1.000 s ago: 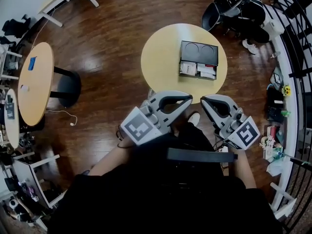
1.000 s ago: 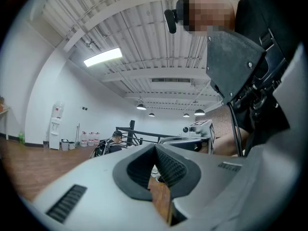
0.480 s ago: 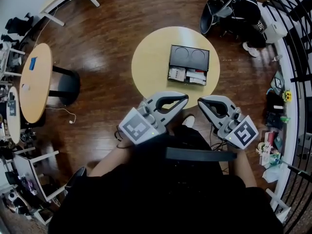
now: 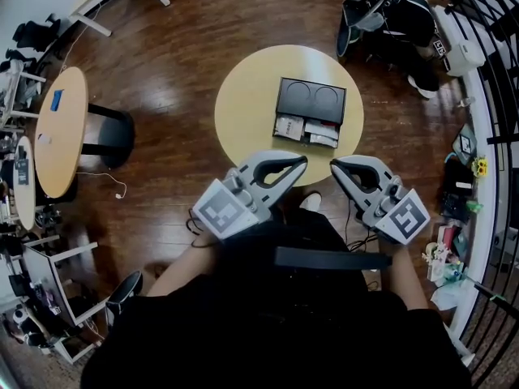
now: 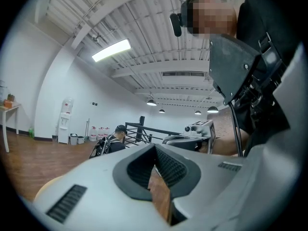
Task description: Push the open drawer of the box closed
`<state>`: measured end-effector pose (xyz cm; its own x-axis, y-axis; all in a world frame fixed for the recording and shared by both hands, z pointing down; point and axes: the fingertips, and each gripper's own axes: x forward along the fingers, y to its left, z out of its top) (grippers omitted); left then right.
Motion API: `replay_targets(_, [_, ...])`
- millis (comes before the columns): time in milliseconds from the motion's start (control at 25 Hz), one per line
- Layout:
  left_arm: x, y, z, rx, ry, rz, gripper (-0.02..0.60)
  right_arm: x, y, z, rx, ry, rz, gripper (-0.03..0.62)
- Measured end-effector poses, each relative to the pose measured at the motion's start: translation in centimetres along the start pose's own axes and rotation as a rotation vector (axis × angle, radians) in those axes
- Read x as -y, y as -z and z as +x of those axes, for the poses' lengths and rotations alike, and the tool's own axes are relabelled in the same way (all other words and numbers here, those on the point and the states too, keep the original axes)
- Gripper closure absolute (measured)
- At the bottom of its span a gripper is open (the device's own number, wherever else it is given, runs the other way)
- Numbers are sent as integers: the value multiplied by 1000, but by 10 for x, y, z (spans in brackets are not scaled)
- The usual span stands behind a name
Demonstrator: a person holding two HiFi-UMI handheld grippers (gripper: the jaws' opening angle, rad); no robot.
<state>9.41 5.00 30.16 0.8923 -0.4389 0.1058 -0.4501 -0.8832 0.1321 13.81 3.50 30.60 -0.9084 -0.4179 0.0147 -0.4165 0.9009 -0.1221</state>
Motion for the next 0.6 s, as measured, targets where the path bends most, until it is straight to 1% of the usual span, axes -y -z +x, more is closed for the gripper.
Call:
replay_targets(120, [-10,2,6,-11,-1,-2,549,-3,6,3,-14,13,6,576])
replay_targets(200, [-25,2,6,-14,13,1,549,1,10,16,-32,24,12,576])
replay_targets(400, [-79,-2,-10,4,83,1,549,18,10,73,-48,80,33,576])
replay_targets(600, [-114,-1,-32,3,141,-10,549,25,5,120,-7,149,63,576])
